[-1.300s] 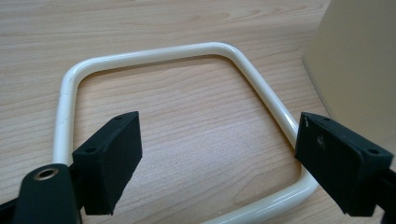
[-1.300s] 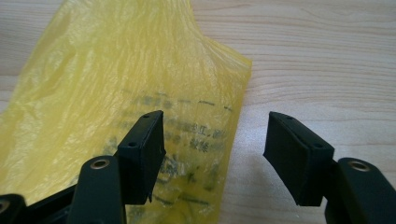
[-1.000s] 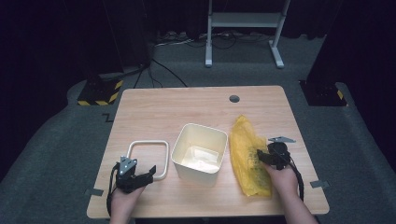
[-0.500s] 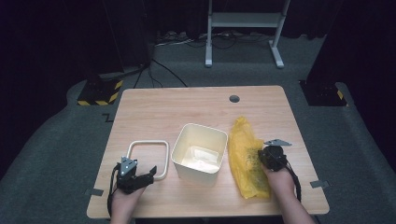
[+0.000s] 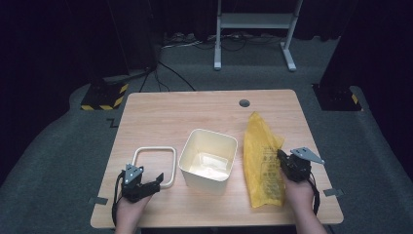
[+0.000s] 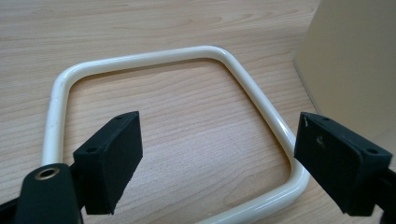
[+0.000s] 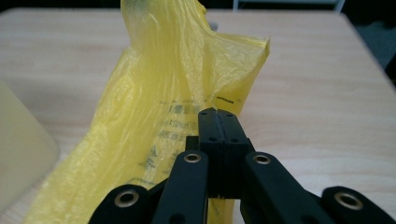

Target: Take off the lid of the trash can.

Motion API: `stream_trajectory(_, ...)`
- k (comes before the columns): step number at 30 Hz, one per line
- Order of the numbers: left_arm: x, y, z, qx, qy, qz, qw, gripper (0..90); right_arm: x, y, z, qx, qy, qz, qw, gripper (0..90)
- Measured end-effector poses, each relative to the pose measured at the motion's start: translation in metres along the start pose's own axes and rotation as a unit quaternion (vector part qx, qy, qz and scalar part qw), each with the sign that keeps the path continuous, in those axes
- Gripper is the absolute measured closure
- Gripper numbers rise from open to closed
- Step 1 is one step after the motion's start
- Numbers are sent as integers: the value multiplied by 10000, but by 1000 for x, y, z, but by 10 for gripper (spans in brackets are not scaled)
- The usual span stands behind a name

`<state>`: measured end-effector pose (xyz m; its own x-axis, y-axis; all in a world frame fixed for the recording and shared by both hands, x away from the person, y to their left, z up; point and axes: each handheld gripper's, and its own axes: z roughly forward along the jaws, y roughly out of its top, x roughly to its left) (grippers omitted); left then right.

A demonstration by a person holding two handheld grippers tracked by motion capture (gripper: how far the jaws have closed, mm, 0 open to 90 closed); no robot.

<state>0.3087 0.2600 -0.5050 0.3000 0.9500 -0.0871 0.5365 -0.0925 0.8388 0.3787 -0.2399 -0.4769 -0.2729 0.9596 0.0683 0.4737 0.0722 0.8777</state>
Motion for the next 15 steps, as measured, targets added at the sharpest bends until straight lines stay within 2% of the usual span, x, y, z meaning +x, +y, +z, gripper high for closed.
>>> stream_trajectory(2, 0, 0, 0, -18, -18, 8, 10000, 154, 1, 3, -8, -262, -54, 37, 9996, 897)
stream_trajectory(7, 0, 0, -1, -55, -48, 15, 10000, 154, 4, 8, -26, -847, -226, 85, 9961, 897)
stream_trajectory(12, -1, 0, -1, -75, -49, 55, 9999, 154, 10, 16, -43, -1421, -316, 66, 9893, 897)
stream_trajectory(15, -2, 1, 0, -62, -66, 69, 9999, 154, 16, 22, -54, -1769, -372, 18, 9835, 897)
